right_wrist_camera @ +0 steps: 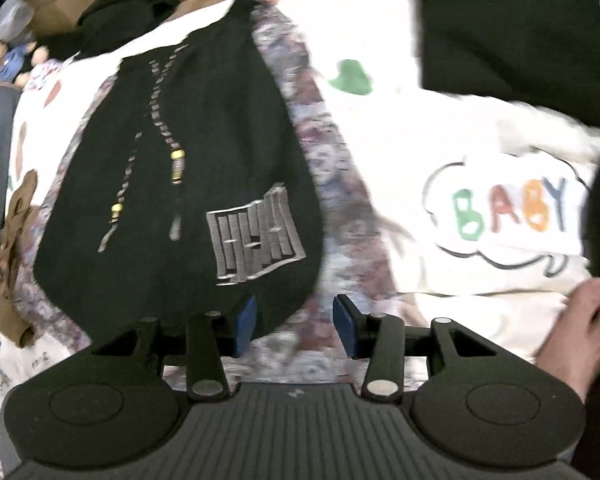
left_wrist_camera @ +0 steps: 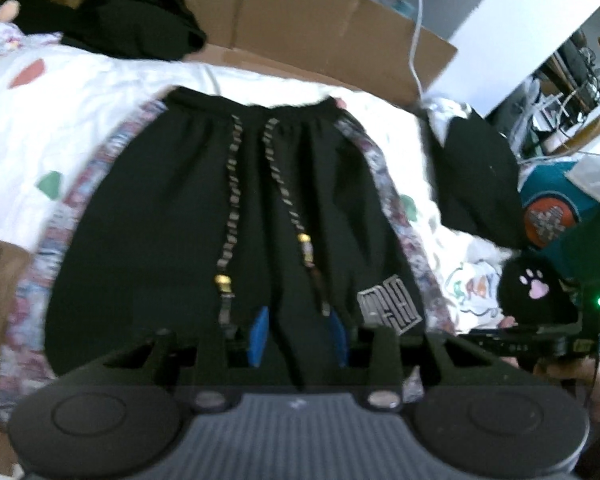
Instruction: Fold clothes
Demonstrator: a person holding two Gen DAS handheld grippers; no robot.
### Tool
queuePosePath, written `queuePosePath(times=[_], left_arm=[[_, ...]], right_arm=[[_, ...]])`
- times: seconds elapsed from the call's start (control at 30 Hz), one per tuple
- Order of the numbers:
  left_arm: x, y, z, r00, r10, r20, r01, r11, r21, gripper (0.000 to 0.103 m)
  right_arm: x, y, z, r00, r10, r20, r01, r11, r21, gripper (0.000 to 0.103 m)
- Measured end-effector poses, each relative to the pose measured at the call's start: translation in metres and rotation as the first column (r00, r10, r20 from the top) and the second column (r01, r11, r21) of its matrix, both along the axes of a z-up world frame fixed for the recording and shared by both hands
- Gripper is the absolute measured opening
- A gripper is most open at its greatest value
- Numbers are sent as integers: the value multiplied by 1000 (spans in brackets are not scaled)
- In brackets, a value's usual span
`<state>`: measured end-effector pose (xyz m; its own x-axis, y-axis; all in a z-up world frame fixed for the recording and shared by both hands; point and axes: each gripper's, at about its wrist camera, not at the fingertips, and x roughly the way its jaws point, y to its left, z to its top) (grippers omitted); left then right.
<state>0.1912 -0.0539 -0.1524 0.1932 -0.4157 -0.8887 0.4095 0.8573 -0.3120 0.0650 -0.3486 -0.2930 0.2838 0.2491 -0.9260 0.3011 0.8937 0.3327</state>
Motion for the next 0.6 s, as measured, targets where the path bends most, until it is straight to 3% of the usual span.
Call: queuePosePath(times=[0.3, 0.6], left_arm=[[-11, -48, -28, 999, 41, -19, -42, 999, -22, 37], [-17, -57, -54, 993, 106, -55, -108, 994, -24, 37]], right_arm=[[-25, -36, -22, 1000, -25, -16, 25, 999, -26, 47], [-24, -34, -47, 999, 10, -39, -10, 1000, -4, 47]])
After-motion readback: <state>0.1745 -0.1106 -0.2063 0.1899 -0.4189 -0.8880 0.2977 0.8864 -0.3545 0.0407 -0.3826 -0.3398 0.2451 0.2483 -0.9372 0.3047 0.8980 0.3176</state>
